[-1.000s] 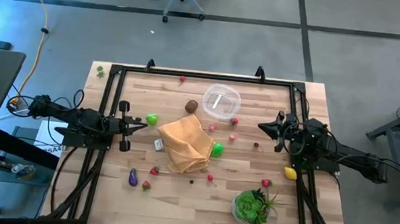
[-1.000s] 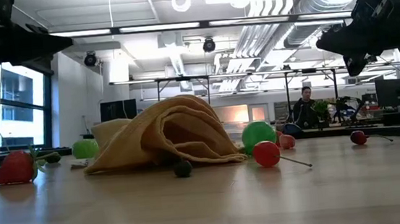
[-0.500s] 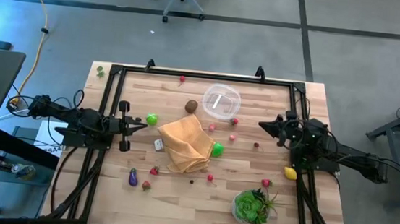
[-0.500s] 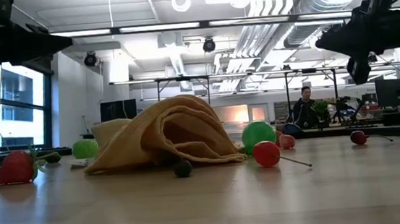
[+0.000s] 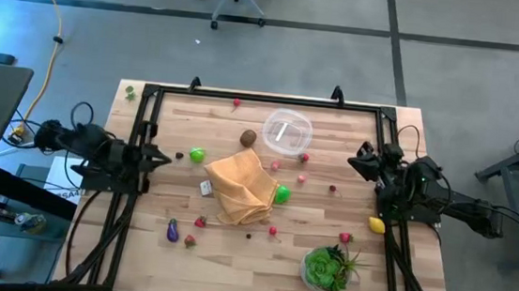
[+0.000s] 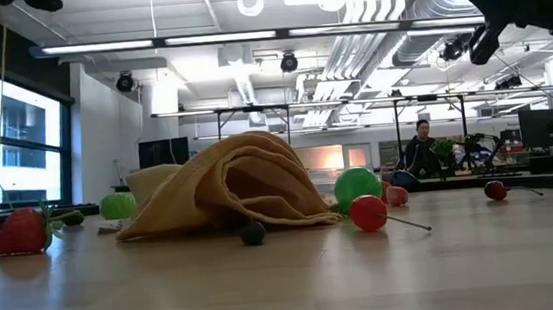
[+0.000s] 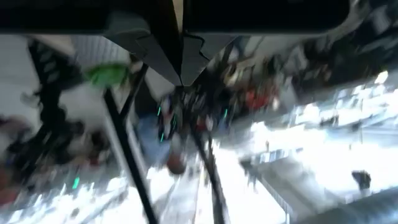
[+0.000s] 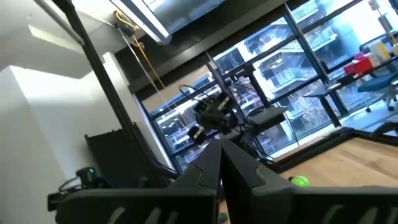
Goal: Pick and placing Produce into tupperware
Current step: Move the yellow towel to the top left of the table
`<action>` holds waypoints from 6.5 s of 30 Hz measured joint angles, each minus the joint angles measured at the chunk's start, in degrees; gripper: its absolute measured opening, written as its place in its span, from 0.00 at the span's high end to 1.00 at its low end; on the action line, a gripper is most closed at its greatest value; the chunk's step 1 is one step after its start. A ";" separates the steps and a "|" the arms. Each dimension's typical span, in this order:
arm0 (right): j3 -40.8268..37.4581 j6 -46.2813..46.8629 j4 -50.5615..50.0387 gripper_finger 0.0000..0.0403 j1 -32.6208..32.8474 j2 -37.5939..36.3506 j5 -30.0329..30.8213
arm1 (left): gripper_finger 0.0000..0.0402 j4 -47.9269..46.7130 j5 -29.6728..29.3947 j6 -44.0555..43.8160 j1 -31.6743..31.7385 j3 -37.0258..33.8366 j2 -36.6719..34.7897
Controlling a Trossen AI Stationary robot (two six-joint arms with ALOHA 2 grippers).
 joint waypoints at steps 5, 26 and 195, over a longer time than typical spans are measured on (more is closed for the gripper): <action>0.20 -2.62 -0.91 1.00 -0.01 0.00 -0.48 | 1.00 -13.70 -6.00 -0.69 0.04 9.96 10.05; 31.45 -16.71 -49.23 1.00 0.00 25.43 7.59 | 1.00 -27.36 7.32 -7.59 6.14 24.86 48.76; 31.32 -16.32 -58.53 0.77 0.02 38.58 6.05 | 1.00 -65.42 -18.10 -12.38 61.18 55.10 98.28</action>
